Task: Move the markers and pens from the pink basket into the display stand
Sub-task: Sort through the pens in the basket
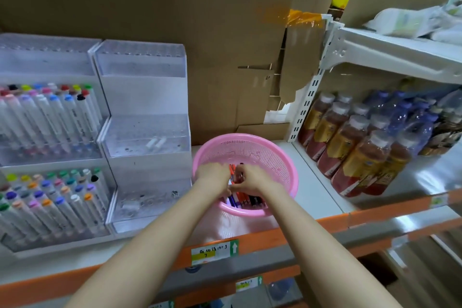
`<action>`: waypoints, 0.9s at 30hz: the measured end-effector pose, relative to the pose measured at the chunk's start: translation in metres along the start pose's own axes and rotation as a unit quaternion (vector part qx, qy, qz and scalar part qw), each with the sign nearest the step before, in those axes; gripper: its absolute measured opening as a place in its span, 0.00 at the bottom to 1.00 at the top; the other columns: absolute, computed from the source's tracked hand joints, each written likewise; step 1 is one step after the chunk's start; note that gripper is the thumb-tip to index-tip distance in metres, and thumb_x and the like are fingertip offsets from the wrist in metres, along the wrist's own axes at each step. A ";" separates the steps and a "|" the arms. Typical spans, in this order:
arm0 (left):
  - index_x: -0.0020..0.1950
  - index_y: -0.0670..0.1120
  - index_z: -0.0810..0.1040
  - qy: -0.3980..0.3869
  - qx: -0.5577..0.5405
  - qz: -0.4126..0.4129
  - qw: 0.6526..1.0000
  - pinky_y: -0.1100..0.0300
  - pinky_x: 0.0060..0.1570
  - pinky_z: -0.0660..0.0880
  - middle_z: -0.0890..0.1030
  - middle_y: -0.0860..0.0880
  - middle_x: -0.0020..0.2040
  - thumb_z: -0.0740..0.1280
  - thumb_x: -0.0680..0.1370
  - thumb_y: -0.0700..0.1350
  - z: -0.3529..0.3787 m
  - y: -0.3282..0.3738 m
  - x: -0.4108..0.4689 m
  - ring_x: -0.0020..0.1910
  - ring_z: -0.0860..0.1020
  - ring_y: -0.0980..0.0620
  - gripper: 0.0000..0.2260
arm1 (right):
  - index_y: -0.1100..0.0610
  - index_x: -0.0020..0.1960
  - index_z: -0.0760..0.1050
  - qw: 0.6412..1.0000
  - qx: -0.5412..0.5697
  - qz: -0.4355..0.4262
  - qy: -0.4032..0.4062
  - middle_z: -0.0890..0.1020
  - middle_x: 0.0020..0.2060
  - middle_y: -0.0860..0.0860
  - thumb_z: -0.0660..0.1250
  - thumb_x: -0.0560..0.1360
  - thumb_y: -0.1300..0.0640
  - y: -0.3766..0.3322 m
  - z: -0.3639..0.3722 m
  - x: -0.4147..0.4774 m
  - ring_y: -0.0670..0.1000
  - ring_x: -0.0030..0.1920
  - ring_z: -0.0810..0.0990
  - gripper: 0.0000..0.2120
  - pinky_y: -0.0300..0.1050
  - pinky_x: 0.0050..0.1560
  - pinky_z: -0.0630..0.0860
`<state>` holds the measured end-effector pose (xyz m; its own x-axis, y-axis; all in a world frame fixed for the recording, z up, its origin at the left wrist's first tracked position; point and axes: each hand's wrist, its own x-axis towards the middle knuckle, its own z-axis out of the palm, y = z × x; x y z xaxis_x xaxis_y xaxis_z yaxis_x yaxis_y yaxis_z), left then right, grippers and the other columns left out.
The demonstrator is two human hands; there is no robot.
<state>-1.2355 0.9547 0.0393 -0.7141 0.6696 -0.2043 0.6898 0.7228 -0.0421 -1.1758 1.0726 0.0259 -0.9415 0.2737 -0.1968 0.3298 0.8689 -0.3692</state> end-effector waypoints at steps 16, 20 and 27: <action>0.50 0.43 0.80 -0.022 -0.203 -0.051 0.978 0.54 0.42 0.79 0.83 0.45 0.45 0.73 0.67 0.37 0.002 0.006 0.009 0.42 0.81 0.46 0.12 | 0.52 0.47 0.66 0.999 -0.036 0.036 0.019 0.73 0.41 0.49 0.65 0.74 0.43 0.002 -0.002 -0.001 0.52 0.43 0.73 0.14 0.46 0.40 0.67; 0.47 0.43 0.78 -0.022 -0.224 -0.051 0.973 0.56 0.39 0.75 0.82 0.45 0.45 0.75 0.65 0.35 0.003 0.004 0.008 0.39 0.78 0.47 0.14 | 0.52 0.49 0.66 0.999 -0.013 0.048 0.003 0.75 0.43 0.49 0.70 0.71 0.42 0.003 0.000 -0.001 0.52 0.46 0.75 0.18 0.47 0.43 0.71; 0.52 0.42 0.78 -0.003 -0.259 -0.050 0.965 0.55 0.42 0.76 0.81 0.45 0.45 0.69 0.72 0.37 0.008 0.002 0.015 0.43 0.80 0.46 0.09 | 0.52 0.49 0.68 0.997 0.013 0.072 0.001 0.76 0.45 0.51 0.70 0.70 0.46 -0.002 -0.002 0.000 0.53 0.46 0.76 0.16 0.48 0.45 0.72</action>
<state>-1.2438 0.9652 0.0284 -0.7718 0.5927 -0.2301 0.4644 0.7727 0.4327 -1.1769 1.0718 0.0289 -0.8841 0.3960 -0.2481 0.4636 0.8095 -0.3601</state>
